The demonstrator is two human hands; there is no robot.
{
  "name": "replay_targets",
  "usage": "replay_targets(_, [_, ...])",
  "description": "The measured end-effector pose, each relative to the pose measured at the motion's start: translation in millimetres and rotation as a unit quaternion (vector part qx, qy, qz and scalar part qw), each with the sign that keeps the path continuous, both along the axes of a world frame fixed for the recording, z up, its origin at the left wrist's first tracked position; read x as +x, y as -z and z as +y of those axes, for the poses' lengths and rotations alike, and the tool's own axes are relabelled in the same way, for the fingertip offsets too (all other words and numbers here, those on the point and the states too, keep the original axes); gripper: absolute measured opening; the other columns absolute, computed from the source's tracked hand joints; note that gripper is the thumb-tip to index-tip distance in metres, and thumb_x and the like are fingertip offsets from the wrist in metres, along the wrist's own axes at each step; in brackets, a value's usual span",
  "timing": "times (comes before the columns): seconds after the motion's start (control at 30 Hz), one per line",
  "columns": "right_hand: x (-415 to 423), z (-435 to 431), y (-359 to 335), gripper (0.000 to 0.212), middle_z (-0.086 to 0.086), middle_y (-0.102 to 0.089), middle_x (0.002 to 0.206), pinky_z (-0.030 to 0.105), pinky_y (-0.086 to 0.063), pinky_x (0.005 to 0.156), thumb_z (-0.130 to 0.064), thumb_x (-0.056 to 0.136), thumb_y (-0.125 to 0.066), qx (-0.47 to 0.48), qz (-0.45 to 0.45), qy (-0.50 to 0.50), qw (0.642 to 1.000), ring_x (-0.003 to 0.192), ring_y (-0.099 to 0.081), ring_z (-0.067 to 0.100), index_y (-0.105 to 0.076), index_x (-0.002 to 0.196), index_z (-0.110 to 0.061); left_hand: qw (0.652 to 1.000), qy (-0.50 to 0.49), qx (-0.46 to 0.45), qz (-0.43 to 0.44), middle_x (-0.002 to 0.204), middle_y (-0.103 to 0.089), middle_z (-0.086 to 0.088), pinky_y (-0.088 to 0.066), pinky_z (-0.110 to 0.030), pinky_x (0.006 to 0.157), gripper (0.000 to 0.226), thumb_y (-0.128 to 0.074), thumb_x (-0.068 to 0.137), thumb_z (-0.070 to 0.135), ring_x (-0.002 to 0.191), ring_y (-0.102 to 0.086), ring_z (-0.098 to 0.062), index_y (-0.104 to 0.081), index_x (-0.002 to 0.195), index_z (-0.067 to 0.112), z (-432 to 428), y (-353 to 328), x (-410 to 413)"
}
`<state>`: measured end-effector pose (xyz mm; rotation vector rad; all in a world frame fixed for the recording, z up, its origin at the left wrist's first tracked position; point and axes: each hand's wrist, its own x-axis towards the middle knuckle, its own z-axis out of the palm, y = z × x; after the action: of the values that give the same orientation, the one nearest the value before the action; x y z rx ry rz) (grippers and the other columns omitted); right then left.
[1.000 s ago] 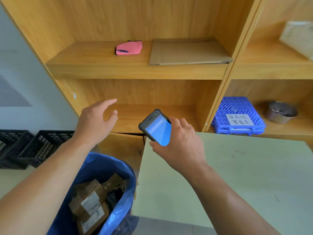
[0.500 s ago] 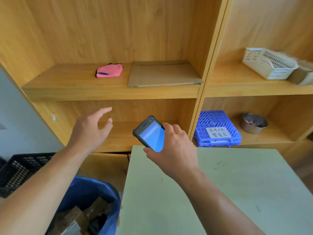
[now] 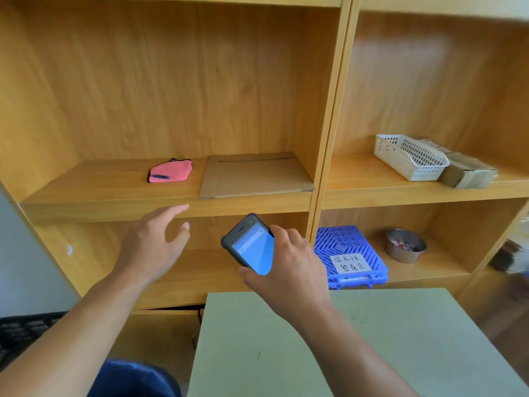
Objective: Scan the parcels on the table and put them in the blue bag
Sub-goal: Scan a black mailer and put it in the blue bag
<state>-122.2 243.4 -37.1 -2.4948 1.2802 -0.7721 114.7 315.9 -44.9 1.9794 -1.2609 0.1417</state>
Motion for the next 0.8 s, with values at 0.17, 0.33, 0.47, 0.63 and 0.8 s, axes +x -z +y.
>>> replay_targets(0.17, [-7, -14, -19, 0.08, -0.01, -0.05, 0.118, 0.033, -0.049, 0.08, -0.069, 0.072, -0.062, -0.01, -0.009, 0.011, 1.0, 0.105, -0.049, 0.014, -0.037, 0.137, -0.029, 0.999, 0.022, -0.025, -0.02, 0.134, -0.067, 0.003, -0.046, -0.033, 0.095, 0.044, -0.065, 0.096, 0.02, 0.127, -0.061, -0.021, -0.061, 0.14, 0.024, -18, -12, -2])
replay_targets(0.33, [-30, -38, -36, 0.08, -0.01, -0.049, 0.117, 0.031, -0.044, 0.079, -0.071, 0.073, -0.062, -0.018, -0.012, 0.021, 1.0, 0.109, -0.048, 0.015, -0.036, 0.137, -0.029, 0.998, 0.041, -0.046, -0.025, 0.136, -0.066, 0.008, -0.049, -0.038, 0.1, 0.051, -0.065, 0.096, 0.022, 0.126, -0.06, -0.016, -0.053, 0.145, 0.024, -48, -26, -23])
replay_targets(0.47, [-62, -62, -50, 0.079, -0.011, -0.05, 0.117, 0.03, -0.043, 0.079, -0.07, 0.073, -0.062, -0.035, -0.02, 0.039, 0.998, 0.11, -0.048, 0.014, -0.037, 0.137, -0.03, 0.996, 0.056, -0.06, -0.019, 0.135, -0.065, 0.011, -0.046, -0.035, 0.098, 0.051, -0.065, 0.096, 0.023, 0.125, -0.059, -0.014, -0.053, 0.145, 0.027, -79, -35, -52])
replay_targets(0.63, [-107, -98, -62, 0.08, -0.01, -0.051, 0.114, 0.032, -0.048, 0.079, -0.074, 0.071, -0.06, -0.057, -0.025, 0.062, 0.996, 0.106, -0.051, 0.014, -0.038, 0.136, -0.031, 0.993, 0.076, -0.085, -0.02, 0.133, -0.068, 0.008, -0.046, -0.033, 0.095, 0.051, -0.066, 0.095, 0.021, 0.124, -0.062, -0.017, -0.055, 0.144, 0.026, -125, -42, -98])
replay_targets(0.8, [-143, -141, -66, 0.077, -0.01, -0.051, 0.112, 0.032, -0.05, 0.078, -0.071, 0.072, -0.063, -0.065, -0.022, 0.082, 0.994, 0.106, -0.053, 0.015, -0.04, 0.133, -0.03, 0.992, 0.093, -0.084, -0.02, 0.139, -0.064, 0.008, -0.048, -0.039, 0.102, 0.051, -0.062, 0.097, 0.027, 0.129, -0.058, -0.017, -0.051, 0.147, 0.029, -167, -46, -143])
